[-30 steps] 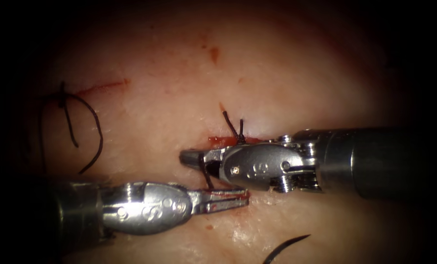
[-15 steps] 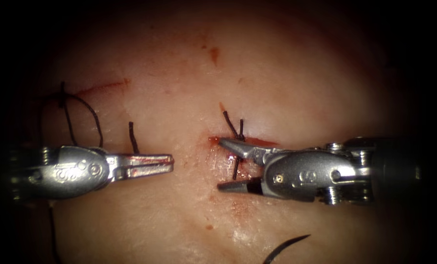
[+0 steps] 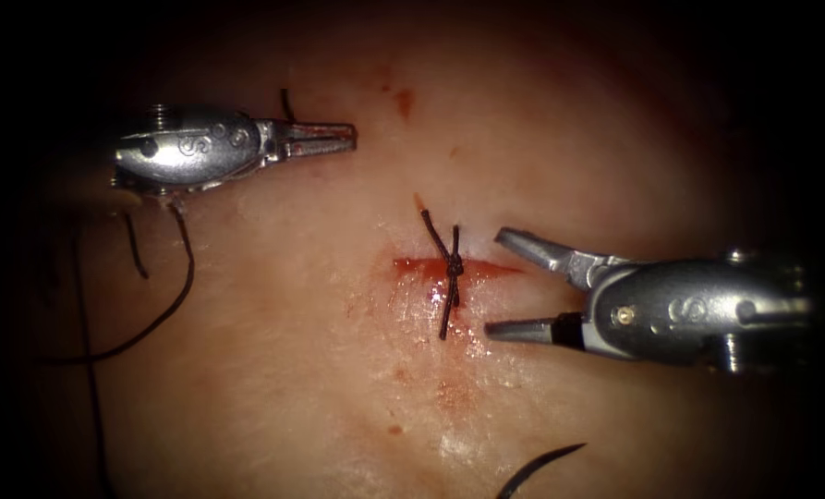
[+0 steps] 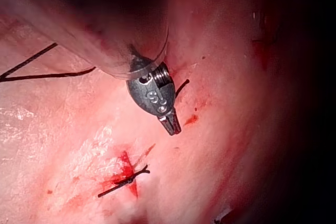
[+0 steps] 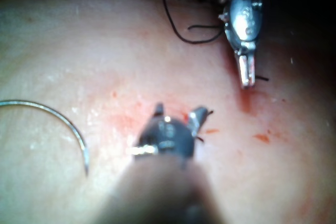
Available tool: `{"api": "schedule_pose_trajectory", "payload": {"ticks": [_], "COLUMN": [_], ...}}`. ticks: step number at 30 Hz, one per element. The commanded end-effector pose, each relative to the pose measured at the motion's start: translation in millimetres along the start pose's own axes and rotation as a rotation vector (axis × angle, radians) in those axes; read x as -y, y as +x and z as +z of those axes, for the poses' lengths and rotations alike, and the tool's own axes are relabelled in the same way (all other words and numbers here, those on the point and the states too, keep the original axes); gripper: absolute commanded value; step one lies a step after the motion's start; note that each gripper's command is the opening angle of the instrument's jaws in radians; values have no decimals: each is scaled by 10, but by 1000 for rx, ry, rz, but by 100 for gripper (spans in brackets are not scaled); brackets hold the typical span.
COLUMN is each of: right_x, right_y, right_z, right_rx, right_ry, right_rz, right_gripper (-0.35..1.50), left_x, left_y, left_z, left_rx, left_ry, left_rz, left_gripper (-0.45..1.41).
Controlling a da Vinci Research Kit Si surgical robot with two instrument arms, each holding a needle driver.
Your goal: Wound Closure
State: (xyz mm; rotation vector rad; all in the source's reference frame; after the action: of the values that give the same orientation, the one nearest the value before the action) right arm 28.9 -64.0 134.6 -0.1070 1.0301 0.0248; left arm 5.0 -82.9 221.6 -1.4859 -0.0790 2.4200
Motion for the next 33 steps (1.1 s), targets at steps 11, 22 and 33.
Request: {"api": "schedule_pose_trajectory", "payload": {"ticks": [11,22,33], "right_x": [2,8,12], "right_y": [-6,-8,-8], "right_z": [-1,-1,3], "right_rx": [18,13,14], "right_ry": [-28,-32,-35], "right_rz": [22,53,63], "right_gripper": [111,113,116], "left_x": [33,12,29], "left_y": [-65,-111,-79], "left_z": [24,39,-32], "left_rx": [31,39,60], "left_ry": [31,-56,-45], "left_rz": [-48,-432,-465], "left_gripper": [-45,130,113]}}
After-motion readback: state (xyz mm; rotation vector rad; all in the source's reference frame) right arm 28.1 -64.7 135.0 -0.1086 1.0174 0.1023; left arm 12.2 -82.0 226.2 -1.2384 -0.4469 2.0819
